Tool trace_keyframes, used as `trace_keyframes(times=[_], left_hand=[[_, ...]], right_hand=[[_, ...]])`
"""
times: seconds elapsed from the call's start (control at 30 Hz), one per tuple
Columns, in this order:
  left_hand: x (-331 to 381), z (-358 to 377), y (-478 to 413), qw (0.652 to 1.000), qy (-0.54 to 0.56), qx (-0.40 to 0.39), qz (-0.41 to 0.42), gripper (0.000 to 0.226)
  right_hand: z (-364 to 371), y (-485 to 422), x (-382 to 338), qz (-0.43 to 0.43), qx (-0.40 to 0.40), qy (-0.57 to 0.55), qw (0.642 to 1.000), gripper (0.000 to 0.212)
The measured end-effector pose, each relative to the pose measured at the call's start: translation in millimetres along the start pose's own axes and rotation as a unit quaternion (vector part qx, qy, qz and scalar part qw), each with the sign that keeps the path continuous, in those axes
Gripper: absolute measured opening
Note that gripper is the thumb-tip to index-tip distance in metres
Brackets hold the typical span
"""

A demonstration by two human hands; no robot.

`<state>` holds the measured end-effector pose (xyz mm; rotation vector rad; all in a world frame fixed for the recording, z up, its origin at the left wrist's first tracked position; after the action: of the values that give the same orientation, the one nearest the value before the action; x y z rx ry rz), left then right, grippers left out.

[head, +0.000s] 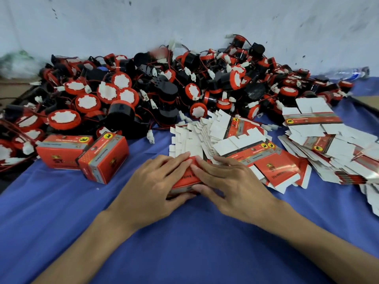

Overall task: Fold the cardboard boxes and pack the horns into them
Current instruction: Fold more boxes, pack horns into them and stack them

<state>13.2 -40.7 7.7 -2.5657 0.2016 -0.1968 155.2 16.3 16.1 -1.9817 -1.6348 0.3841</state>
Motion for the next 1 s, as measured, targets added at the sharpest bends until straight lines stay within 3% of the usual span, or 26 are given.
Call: trace_keyframes(times=[0.13, 0.23, 0.3, 0.4, 0.5, 0.57, 0.63, 0.67, 0.73, 0.77, 0.83, 0.9, 0.93, 0.97, 1.0], left_hand=[[3, -5, 0, 0.998, -0.049, -0.020, -0.039, 0.056], [1, -11, 2, 0.990, -0.093, -0.019, -0.100, 0.051], [-4, -16, 2, 0.983, -0.127, -0.010, -0.131, 0.050], [-22, -26, 3, 0.964, -0.176, -0.015, -0.197, 0.042], [-36, -34, 6, 0.943, -0.210, -0.010, -0.258, 0.026], [-34, -31, 7, 0.946, -0.224, -0.007, -0.233, 0.017], [-31, -23, 8, 0.953, -0.237, -0.011, -0.187, 0.003], [-31, -21, 9, 0.953, -0.241, -0.017, -0.180, 0.009], [-34, -22, 7, 0.954, -0.239, -0.008, -0.180, 0.017], [-34, -22, 6, 0.960, -0.226, 0.011, -0.167, 0.019], [-28, -22, 3, 0.983, -0.122, 0.041, -0.129, 0.027], [-17, -23, 1, 0.980, 0.126, 0.049, -0.143, 0.030], [-14, -20, 1, 0.940, 0.280, 0.032, -0.192, 0.036], [-10, -15, 1, 0.867, 0.433, 0.009, -0.247, 0.041], [-7, -7, 1, 0.772, 0.564, -0.013, -0.294, 0.041]], right_hand=[[-12, 1, 29, 0.114, -0.060, 0.075, 0.989, 0.066], [-7, 20, 67, 0.278, -0.246, 0.138, 0.918, 0.105], [1, 36, 81, 0.336, -0.312, 0.112, 0.881, 0.116], [9, 44, 84, 0.349, -0.357, 0.081, 0.863, 0.112], [8, 38, 82, 0.299, -0.341, 0.137, 0.881, 0.096], [0, 29, 75, 0.260, -0.273, 0.183, 0.908, 0.083], [-17, 18, 65, 0.226, -0.109, 0.194, 0.949, 0.060], [-27, 15, 58, 0.199, -0.008, 0.192, 0.961, 0.049], [-49, 11, 44, 0.126, 0.190, 0.191, 0.955, 0.033], [-55, 11, 37, 0.090, 0.248, 0.166, 0.950, 0.032], [-56, 9, 26, 0.041, 0.286, 0.105, 0.951, 0.033], [-45, 7, 17, 0.002, 0.262, 0.045, 0.964, 0.034], [-38, 8, 14, -0.016, 0.241, 0.014, 0.970, 0.032], [-32, 8, 11, -0.041, 0.221, -0.009, 0.974, 0.030], [-27, 8, 7, -0.067, 0.202, -0.021, 0.977, 0.031]])
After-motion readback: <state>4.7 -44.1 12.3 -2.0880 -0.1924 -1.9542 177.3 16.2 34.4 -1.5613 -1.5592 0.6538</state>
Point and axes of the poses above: each hand's wrist, its own y-axis away from the middle knuckle, its own z-axis out of the palm, x = y × z, the point moved 5 cm from there along -y, towards the middle knuckle, and after that the axes turned 10 degrees about -z, right-handed, at the moved point
